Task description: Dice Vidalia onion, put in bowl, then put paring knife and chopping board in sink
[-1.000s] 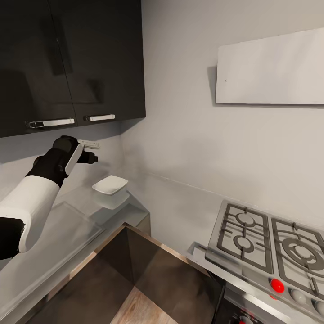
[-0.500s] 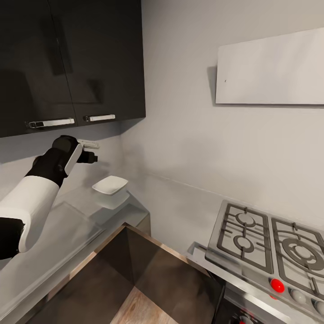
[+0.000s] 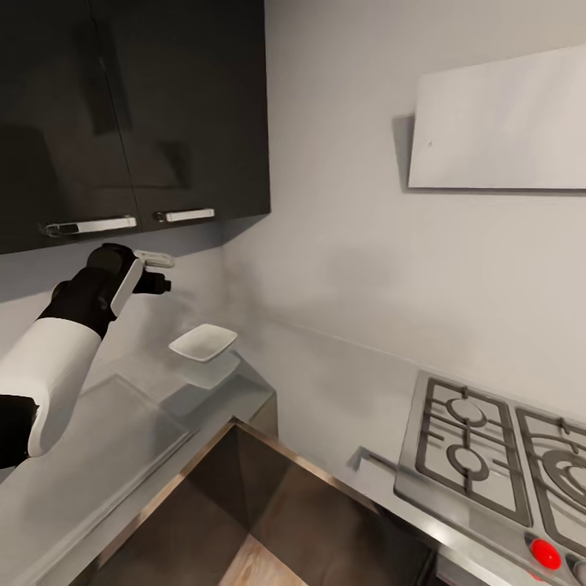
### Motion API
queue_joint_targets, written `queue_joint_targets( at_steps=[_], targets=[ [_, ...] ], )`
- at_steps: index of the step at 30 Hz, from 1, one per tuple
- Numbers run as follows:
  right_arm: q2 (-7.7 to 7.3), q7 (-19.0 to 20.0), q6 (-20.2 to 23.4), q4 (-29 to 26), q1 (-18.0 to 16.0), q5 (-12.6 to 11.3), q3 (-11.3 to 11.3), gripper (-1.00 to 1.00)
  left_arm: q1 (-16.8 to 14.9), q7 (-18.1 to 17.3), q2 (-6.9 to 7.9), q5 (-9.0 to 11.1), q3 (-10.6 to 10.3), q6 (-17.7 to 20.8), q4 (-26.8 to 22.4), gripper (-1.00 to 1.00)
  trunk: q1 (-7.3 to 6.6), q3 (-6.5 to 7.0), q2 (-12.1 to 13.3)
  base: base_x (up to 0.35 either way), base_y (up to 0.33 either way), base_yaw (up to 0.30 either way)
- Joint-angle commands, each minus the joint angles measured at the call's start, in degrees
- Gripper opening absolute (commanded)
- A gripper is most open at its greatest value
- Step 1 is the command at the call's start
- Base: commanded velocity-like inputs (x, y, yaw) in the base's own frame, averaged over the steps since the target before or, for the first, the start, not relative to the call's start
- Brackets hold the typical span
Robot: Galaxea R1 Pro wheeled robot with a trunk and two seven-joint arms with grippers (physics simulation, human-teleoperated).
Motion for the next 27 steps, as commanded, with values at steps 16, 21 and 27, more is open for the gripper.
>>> queue_joint_targets(
  at_steps=[16, 21, 27],
  targets=[
    [-1.01, -1.33, 25.91, 0.26, 5.19, -0.66, 0.41, 1.00, -0.03, 0.53, 0.48, 0.62, -0.33, 0.18, -0.93, 1.00, 0.05, -0.07, -0.07, 0.075, 0.056, 0.000],
    [-1.35, -1.35, 28.12, 0.20, 5.45, -0.66, 0.40, 1.00, -0.03, 0.53, 0.49, 0.62, -0.41, 0.18, -1.89, 1.00, 0.05, -0.07, -0.07, 0.000, 0.000, 0.000],
    [-1.65, -1.24, 28.38, 0.17, 5.49, -0.66, 0.42, 1.00, -0.03, 0.53, 0.99, 0.69, -0.47, 0.18, -2.05, 1.00, 0.05, -0.07, -0.07, 0.062, 0.106, 0.000]
  ],
)
